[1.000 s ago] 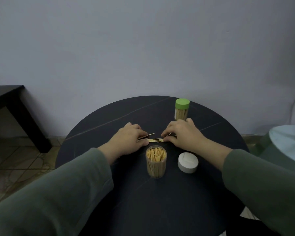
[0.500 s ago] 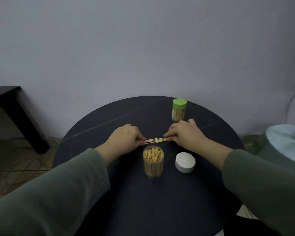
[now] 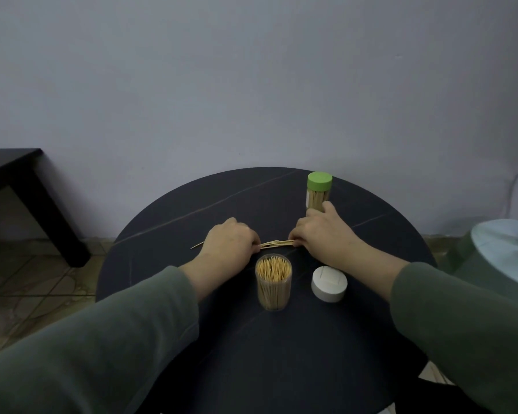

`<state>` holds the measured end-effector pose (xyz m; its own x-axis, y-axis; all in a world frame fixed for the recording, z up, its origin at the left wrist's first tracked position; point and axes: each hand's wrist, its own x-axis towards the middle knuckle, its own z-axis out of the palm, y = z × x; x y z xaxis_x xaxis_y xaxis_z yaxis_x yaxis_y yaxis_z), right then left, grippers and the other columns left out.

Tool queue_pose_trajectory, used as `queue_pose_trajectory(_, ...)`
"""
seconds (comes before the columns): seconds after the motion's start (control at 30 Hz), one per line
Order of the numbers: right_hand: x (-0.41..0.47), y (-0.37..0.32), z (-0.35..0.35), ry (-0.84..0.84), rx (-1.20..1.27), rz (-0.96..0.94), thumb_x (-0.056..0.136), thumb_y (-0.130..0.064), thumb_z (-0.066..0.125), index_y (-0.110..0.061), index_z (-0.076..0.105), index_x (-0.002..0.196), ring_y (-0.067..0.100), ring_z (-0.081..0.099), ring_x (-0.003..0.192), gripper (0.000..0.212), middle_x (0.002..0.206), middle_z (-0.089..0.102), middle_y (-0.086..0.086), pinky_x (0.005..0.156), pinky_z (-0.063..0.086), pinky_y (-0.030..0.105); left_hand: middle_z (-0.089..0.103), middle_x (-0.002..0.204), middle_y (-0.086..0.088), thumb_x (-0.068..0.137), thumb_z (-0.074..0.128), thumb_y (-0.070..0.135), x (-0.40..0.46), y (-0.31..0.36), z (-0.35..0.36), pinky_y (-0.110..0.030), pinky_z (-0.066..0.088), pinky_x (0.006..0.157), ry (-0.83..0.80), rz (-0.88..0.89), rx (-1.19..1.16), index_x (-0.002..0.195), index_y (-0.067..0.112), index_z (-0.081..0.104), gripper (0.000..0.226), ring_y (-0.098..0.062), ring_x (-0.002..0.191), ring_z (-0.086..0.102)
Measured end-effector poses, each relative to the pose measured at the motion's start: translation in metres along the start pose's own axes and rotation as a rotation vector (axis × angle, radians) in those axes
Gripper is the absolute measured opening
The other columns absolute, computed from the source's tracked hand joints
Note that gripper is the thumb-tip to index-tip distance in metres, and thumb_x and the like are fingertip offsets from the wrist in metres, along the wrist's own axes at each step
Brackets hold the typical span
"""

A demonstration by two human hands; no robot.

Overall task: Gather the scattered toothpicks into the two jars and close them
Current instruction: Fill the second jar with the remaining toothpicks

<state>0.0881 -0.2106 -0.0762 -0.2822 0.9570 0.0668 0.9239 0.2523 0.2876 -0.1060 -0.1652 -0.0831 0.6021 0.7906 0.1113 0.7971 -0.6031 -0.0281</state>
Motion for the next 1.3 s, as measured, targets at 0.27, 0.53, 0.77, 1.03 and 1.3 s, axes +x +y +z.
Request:
queue_pose_trajectory(0.27,-0.006,-0.002,-0.005,0.033,-0.099,-0.046,0.1,-0.037,0.044,-0.029,0.058,0.127,0.019,0.05,0.113,0.031,0.123,0.061,-0.005,0.1,0.03,0.045,0.061,0.122,0.005,0.099,0.047,0.038,-0.005,0.006,-0.005,-0.032,0.049,0.087,0.024,0.025,0.051,0.125,0.03,0.062,0.032,-0.016,0.111,0.049)
queue_pose_trajectory(0.53,-0.013,0.003,-0.006,0.039,-0.041,-0.017,0.101,-0.039,0.041,-0.032,0.06,0.125,0.017,0.049,0.109,0.032,0.12,0.061,-0.006,0.096,0.032,0.042,0.059,0.116,0.003,0.101,0.041,0.04,-0.007,0.002,-0.006,-0.029,0.048,0.081,0.043,0.017,0.07,0.122,0.032,0.062,0.031,-0.016,0.106,0.05)
queue_pose_trajectory(0.77,-0.023,0.003,-0.006,0.124,0.176,0.079,0.098,-0.04,0.048,-0.034,0.064,0.118,0.01,0.048,0.1,0.026,0.11,0.063,-0.012,0.088,0.026,0.034,0.061,0.115,0.007,0.099,0.046,0.039,-0.011,-0.004,-0.005,-0.027,0.047,0.08,0.08,-0.024,-0.032,0.121,0.034,0.064,0.029,-0.013,0.106,0.05)
queue_pose_trajectory(1.03,-0.029,0.002,-0.012,0.2,0.46,0.258,0.095,-0.032,0.056,-0.029,0.067,0.106,0.004,0.049,0.09,0.016,0.093,0.059,-0.017,0.094,0.029,0.033,0.067,0.111,0.01,0.096,0.056,0.035,-0.02,-0.005,-0.016,-0.024,0.049,0.083,0.135,-0.143,-0.34,0.117,0.028,0.069,0.026,-0.005,0.095,0.058)
queue_pose_trajectory(1.3,-0.034,-0.016,-0.039,0.329,1.231,0.348,0.092,-0.019,0.061,-0.03,0.064,0.092,0.007,0.06,0.089,0.011,0.089,0.064,-0.01,0.075,0.048,0.016,0.069,0.106,0.015,0.09,0.064,0.026,-0.039,0.013,-0.048,-0.012,0.047,0.076,0.183,-0.286,-1.248,0.106,0.026,0.071,0.018,0.002,0.099,0.061)
